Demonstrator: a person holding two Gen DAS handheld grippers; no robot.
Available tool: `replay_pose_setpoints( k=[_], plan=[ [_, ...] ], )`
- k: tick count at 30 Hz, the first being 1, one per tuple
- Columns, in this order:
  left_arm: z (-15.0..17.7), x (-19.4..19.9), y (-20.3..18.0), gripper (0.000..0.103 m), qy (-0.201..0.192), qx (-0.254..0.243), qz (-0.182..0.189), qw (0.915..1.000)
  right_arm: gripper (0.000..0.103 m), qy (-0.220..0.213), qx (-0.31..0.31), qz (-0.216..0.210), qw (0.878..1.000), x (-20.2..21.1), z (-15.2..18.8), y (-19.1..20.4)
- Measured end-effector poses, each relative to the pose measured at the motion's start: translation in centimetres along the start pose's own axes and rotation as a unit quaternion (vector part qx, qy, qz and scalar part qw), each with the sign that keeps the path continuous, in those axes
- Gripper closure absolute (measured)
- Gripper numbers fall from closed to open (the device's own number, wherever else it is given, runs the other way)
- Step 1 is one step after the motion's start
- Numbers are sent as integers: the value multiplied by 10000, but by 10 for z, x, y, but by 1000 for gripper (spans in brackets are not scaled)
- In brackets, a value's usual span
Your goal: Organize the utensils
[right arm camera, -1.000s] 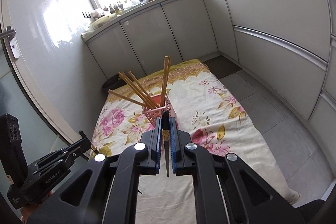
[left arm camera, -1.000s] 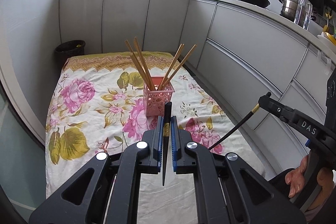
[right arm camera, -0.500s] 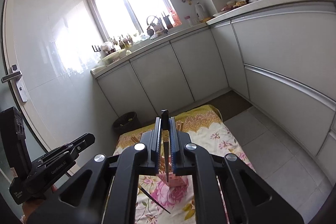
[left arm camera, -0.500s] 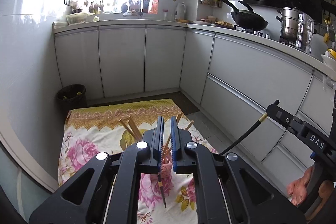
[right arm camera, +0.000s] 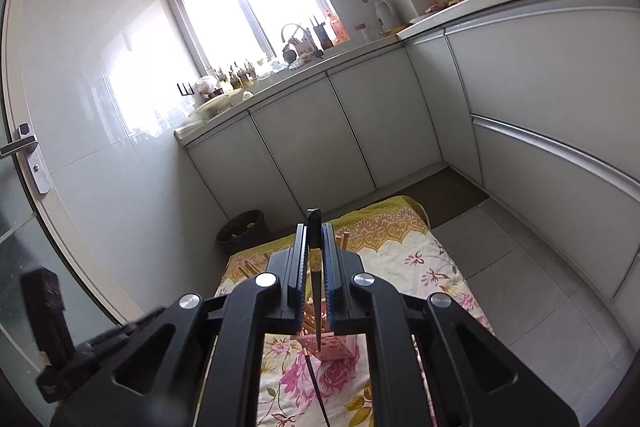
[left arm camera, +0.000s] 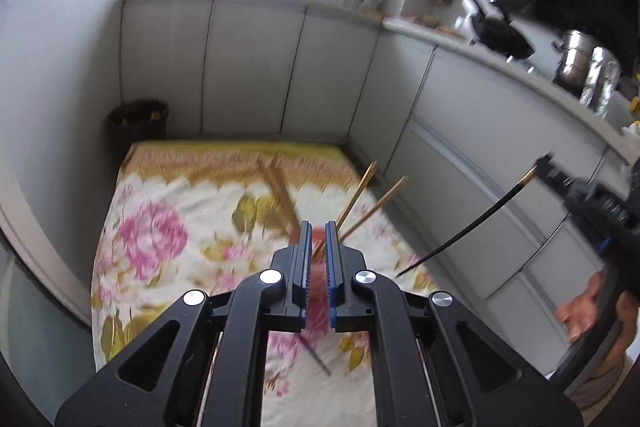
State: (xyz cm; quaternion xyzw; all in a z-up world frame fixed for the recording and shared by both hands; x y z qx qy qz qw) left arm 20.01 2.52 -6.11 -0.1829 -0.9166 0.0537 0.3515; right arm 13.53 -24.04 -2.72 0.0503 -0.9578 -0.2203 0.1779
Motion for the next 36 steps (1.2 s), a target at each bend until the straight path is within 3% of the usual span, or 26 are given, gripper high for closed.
replay_pose_setpoints(
  k=[2, 5, 8, 12, 15, 18, 23, 28, 32, 36],
  plan=[
    [33, -50, 19, 75, 1083, 288, -107, 9936, 95, 109, -102, 40, 9999, -4, 6, -7],
    [87, -119, 27, 74, 2270, 251, -396, 9728, 95, 306, -269, 59, 9992, -11, 15, -18],
    [125, -160, 24, 69, 2743, 316, -496, 9598, 95, 404, -386, 106, 9984, -11, 25, -27],
    [131, -183, 21, 43, 2676, 563, -717, 9592, 95, 482, -460, 180, 9976, -10, 32, -39],
    [132, -194, 14, 42, 2580, 278, -1328, 9566, 95, 561, -583, 183, 9966, -11, 35, -50],
    [135, -197, 3, 44, 2457, -168, -1694, 9543, 95, 590, -676, 171, 9958, -11, 37, -58],
    [135, -195, 1, 49, 2481, -303, -1710, 9530, 95, 587, -729, 137, 9955, -11, 35, -61],
    [126, -208, 11, 49, 2684, 181, -1481, 9517, 95, 613, -712, 142, 9955, -10, 35, -58],
    [118, -204, 36, 50, 2572, 576, -1358, 9550, 95, 604, -705, 162, 9956, -8, 34, -59],
    [117, -201, 53, 51, 2488, 632, -1395, 9564, 95, 590, -726, 189, 9954, -11, 34, -61]
  ],
)
Point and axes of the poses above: each gripper's, at about its wrist camera, not at the fingertips, and x roughly against the way its jaws point, y to its left, z to its underside, the point moved 2 cm from there along -x, roughly the way its jaws point, and after that the axes turned 1 degree about y, right-handed, at the moved point
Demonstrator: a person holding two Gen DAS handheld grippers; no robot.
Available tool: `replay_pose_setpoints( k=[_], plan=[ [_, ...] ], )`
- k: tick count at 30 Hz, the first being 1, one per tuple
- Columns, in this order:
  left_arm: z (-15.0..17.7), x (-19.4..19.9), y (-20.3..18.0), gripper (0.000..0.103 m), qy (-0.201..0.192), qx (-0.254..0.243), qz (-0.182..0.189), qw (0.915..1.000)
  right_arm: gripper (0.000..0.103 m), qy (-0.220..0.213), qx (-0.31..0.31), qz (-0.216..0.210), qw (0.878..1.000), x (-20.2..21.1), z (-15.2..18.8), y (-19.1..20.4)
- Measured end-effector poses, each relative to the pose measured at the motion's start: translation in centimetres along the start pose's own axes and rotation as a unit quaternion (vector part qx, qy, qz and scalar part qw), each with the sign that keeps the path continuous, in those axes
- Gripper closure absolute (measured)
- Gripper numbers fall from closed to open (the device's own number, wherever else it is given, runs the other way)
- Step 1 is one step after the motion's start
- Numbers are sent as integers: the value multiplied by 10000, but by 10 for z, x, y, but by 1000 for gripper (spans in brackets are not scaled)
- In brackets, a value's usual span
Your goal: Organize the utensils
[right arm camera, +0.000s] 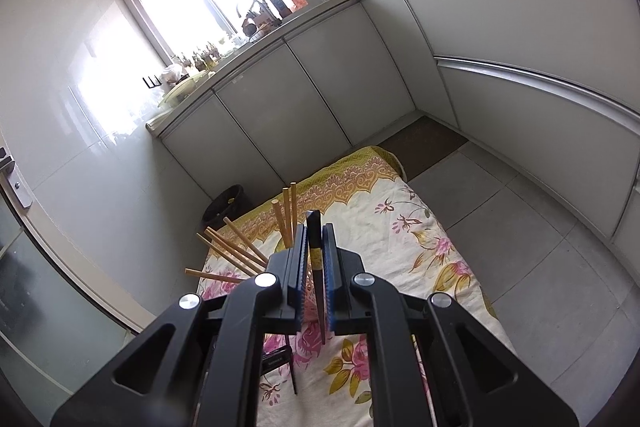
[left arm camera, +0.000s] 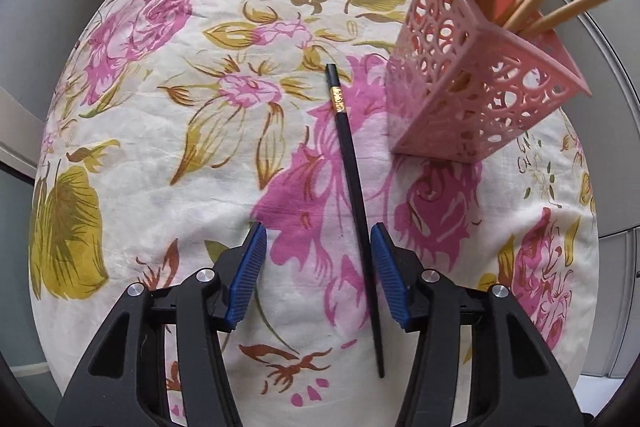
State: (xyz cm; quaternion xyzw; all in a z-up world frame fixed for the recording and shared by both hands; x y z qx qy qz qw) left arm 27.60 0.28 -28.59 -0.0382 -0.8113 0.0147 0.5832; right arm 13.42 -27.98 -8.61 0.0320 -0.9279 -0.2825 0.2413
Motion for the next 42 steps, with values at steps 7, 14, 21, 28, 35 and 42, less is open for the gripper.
replay_pose_setpoints(
  k=[7, 14, 21, 28, 35, 42],
  plan=[
    [-13, -5, 13, 48, -34, -282, -299, 9991, 95, 128, -24, 14, 9999, -8, 3, 0],
    [-66, -18, 36, 50, -223, 112, 94, 9996, 95, 124, 44, 150, 9998, -10, 2, 0],
    [-75, -22, 31, 44, -393, 120, 387, 9984, 95, 248, 58, 294, 9992, -24, 6, -1],
    [-79, -28, 25, 84, -520, -473, -172, 9974, 95, 322, 104, 370, 9987, -28, 10, 2],
    [-45, -10, 62, 97, -240, -612, 359, 9972, 95, 362, 92, 245, 9990, -24, 13, 9],
    [-41, -6, 76, 95, 707, -719, 765, 9920, 95, 455, 98, 63, 9989, -24, 16, 20]
  ],
)
Point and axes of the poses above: each gripper's, at about its wrist camera, not at the fingertips, and x roughly against the way its jaws point, y to its left, z to its underside, the point moved 2 cm from there along -x, roughly the way its jaws point, and after that the axes turned 1 degree about y, right-handed, at the moved point
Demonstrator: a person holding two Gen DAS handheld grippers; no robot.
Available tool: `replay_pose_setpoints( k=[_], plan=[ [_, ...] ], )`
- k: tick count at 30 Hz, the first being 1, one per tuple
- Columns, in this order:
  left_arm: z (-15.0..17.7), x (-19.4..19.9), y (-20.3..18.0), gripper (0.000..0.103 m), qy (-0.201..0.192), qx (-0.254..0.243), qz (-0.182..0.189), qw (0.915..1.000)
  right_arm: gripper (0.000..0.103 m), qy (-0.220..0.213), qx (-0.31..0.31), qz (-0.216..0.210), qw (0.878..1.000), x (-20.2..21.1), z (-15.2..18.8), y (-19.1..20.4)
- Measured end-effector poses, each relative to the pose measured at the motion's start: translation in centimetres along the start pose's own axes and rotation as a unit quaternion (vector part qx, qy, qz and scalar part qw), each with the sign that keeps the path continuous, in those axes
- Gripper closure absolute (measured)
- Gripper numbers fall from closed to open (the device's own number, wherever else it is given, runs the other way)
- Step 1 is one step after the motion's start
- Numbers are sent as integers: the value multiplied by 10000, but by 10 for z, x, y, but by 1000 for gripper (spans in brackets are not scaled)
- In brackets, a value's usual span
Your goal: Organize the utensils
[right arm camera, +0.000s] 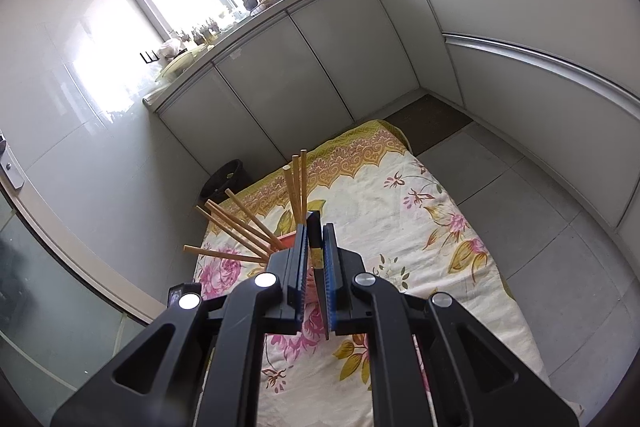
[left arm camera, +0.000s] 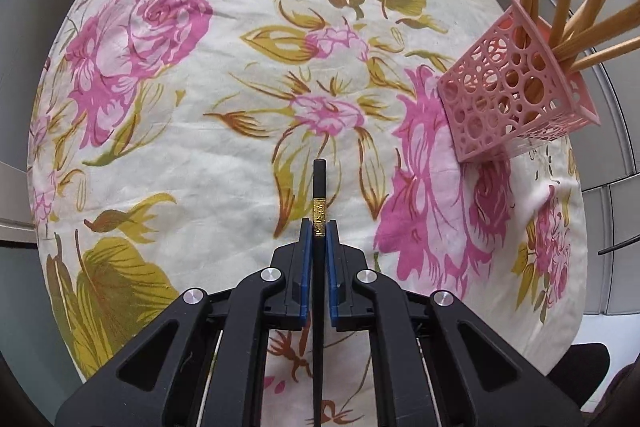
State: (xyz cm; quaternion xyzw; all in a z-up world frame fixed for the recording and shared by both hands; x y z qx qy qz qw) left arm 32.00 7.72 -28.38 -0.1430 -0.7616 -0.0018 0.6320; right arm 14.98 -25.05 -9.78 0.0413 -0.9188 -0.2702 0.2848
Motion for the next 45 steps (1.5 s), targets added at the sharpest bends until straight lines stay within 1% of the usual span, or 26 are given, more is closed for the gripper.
replay_pose_setpoints(
  k=[2, 4, 6, 7, 8, 9, 10, 11, 12, 13, 14, 15, 17, 18, 20, 22, 24, 26, 29, 34, 37, 38, 40, 43, 44, 45],
  plan=[
    [-6, -4, -5, 95, 323, -47, -159, 9993, 95, 36, 6, -16, 10000, -1, 1, 2],
    [-15, -8, -13, 92, 552, -110, -344, 9978, 95, 59, 25, -4, 10000, -1, 1, 3],
    [-23, -11, -19, 80, 587, -123, -512, 9969, 95, 90, 32, 20, 10000, -2, 1, 4],
    [-26, -12, -21, 78, 558, -95, -523, 9970, 95, 102, 29, 31, 9999, -2, 0, 3],
    [-29, -13, -22, 72, 517, -36, -472, 9975, 95, 109, 28, 48, 9999, -1, 0, 2],
    [-31, -14, -23, 71, 469, 1, -465, 9978, 95, 117, 22, 62, 9999, -1, -1, 1],
    [-32, -14, -23, 72, 411, 21, -483, 9980, 95, 123, -3, 64, 9999, -1, -2, 0],
    [-30, -14, -24, 80, 344, -32, -590, 9977, 95, 130, -31, 56, 9999, 0, -1, -1],
    [-27, -13, -24, 93, 245, -109, -784, 9966, 95, 140, -53, 52, 9999, 0, -1, -2],
    [-23, -11, -22, 96, 130, -101, -792, 9967, 95, 150, -70, 45, 9999, 0, -1, -2],
    [-17, -8, -17, 97, 22, 11, -699, 9975, 95, 158, -93, 27, 9998, 0, -1, -2],
    [-10, -4, -13, 97, -150, 100, -727, 9972, 95, 167, -115, 3, 9998, 1, 0, -2],
    [14, 16, -9, 97, -770, 25, -801, 9938, 95, 173, -136, -39, 9998, 4, 0, 2],
    [25, 30, -11, 97, -1122, 18, -728, 9910, 95, 151, -139, -72, 9998, 5, 0, 3],
    [47, 62, -13, 97, -1710, 192, -451, 9840, 94, 71, -114, -119, 9998, 9, 0, 8],
    [64, 91, -24, 97, -2241, 251, -177, 9741, 95, -8, -105, -222, 9997, 13, -1, 16],
    [73, 120, -43, 97, -2742, 178, 29, 9615, 95, -112, -54, -304, 9995, 19, -2, 26],
    [83, 153, -62, 97, -3191, 71, 172, 9475, 95, -231, 49, -377, 9990, 28, -4, 39],
    [87, 199, -87, 97, -3800, -99, 397, 9241, 95, -429, 237, -471, 9977, 43, -11, 59],
    [99, 276, -120, 97, -4821, -337, 477, 8742, 95, -967, 651, -570, 9916, 73, -31, 91],
    [95, 308, -138, 97, -5274, -401, 522, 8471, 95, -1179, 802, -618, 9878, 80, -46, 104],
    [92, 317, -145, 97, -5387, -444, 511, 8397, 95, -1240, 835, -618, 9868, 81, -50, 106],
    [82, 330, -155, 97, -5572, -506, 523, 8272, 95, -1338, 902, -612, 9850, 80, -59, 110],
    [64, 339, -170, 97, -5708, -582, 547, 8172, 95, -1479, 1014, -550, 9822, 76, -70, 113],
    [57, 339, -174, 97, -5740, -602, 539, 8148, 95, -1499, 1041, -529, 9818, 72, -73, 113],
    [49, 336, -176, 97, -5744, -609, 548, 8145, 95, -1511, 1068, -516, 9814, 68, -76, 113]
  ],
)
Point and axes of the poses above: each gripper's, at about its wrist camera, not at the fingertips, and x roughly against the way its jaws point, y to its left, z to its underside, the point moved 2 cm from there along -x, roughly the way its jaws point, and after that the axes turned 1 degree about y, right-handed, at the moved point
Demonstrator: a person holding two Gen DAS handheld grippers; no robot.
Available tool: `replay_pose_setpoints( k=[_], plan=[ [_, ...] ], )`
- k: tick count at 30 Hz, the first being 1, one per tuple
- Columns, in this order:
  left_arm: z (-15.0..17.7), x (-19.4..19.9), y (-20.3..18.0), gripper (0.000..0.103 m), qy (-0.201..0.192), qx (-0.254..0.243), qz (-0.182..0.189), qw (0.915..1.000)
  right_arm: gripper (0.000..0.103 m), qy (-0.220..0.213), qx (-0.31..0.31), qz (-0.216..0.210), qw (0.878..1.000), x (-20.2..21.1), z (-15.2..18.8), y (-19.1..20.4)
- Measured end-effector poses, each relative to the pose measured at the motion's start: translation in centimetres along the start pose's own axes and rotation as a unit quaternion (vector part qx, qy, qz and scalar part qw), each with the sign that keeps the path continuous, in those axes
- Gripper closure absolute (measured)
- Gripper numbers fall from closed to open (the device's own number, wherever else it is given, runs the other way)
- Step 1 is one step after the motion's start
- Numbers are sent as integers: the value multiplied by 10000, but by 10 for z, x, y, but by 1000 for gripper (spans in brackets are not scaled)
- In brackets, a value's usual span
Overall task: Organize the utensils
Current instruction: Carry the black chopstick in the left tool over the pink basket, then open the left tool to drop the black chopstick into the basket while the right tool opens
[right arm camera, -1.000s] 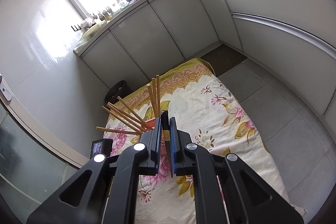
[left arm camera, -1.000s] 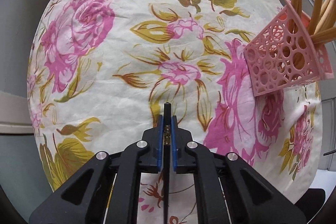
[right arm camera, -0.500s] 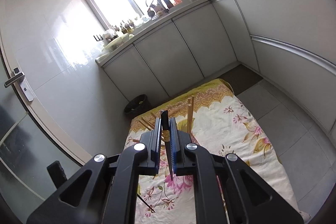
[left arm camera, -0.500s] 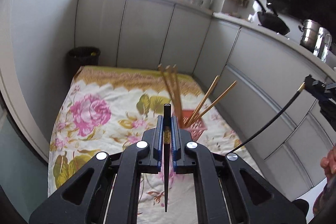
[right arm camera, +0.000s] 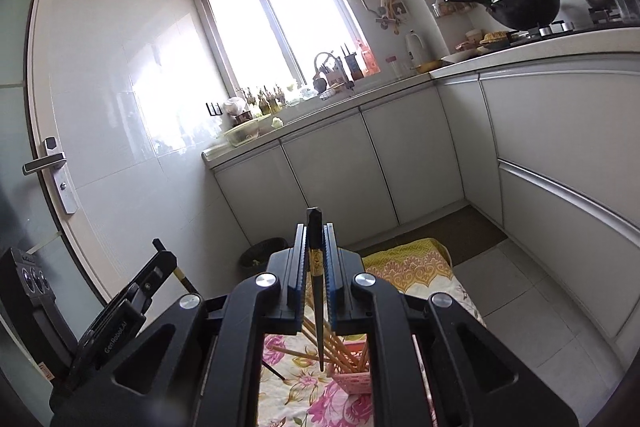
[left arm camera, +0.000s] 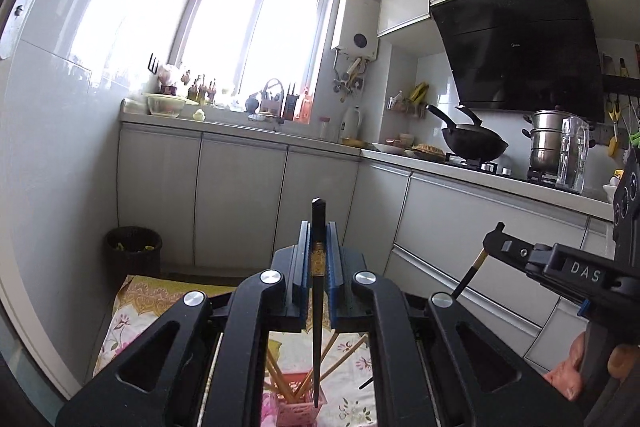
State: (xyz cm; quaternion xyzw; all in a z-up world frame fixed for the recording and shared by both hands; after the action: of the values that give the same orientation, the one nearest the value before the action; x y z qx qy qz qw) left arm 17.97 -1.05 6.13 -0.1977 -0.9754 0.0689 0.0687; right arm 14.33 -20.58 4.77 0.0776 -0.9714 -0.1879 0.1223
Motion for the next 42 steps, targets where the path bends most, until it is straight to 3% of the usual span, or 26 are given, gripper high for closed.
replay_pose_setpoints(
  k=[5, 16, 21, 29, 33, 34, 37, 40, 42],
  plan=[
    [13, -47, 5, 97, 148, 57, -104, 9998, 95, -5, 171, 73, 9998, -29, 3, -4],
    [83, -117, 28, 96, 758, 223, -214, 9966, 94, 392, 89, 179, 9990, -85, 35, -32],
    [87, -111, 33, 79, 632, 272, -199, 9974, 94, 390, 153, 187, 9989, -90, 36, -29],
    [43, -69, 35, 75, 122, 212, -240, 9994, 94, 471, 218, 195, 9985, -103, 44, -20],
    [35, -49, 42, 64, -45, 250, -345, 9991, 93, 554, 322, 214, 9977, -118, 56, -18],
    [35, -45, 44, 64, -66, 250, -391, 9989, 91, 587, 327, 185, 9976, -124, 63, -18],
    [39, -37, 52, 62, -9, 289, -527, 9982, 66, 771, 237, 99, 9967, -141, 85, -21],
    [36, -25, 61, 60, 12, 309, -666, 9973, 62, 729, 52, 78, 9973, -136, 85, -21],
    [30, -13, 65, 50, -79, 366, -738, 9966, 50, 482, 85, 49, 9988, -119, 73, -13]
  ],
)
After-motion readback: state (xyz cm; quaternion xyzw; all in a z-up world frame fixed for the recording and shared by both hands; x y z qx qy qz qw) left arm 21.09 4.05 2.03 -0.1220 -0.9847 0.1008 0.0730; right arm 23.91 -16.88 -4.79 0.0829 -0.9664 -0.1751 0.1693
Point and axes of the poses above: each gripper's, at about its wrist camera, not at the fingertips, and x roughly against the way its jaws point, y to its left, z to its underside, the point moved 2 cm from there along -x, roughly the way its jaws point, and after that the axes turned 1 degree about y, right-handed, at the moved point
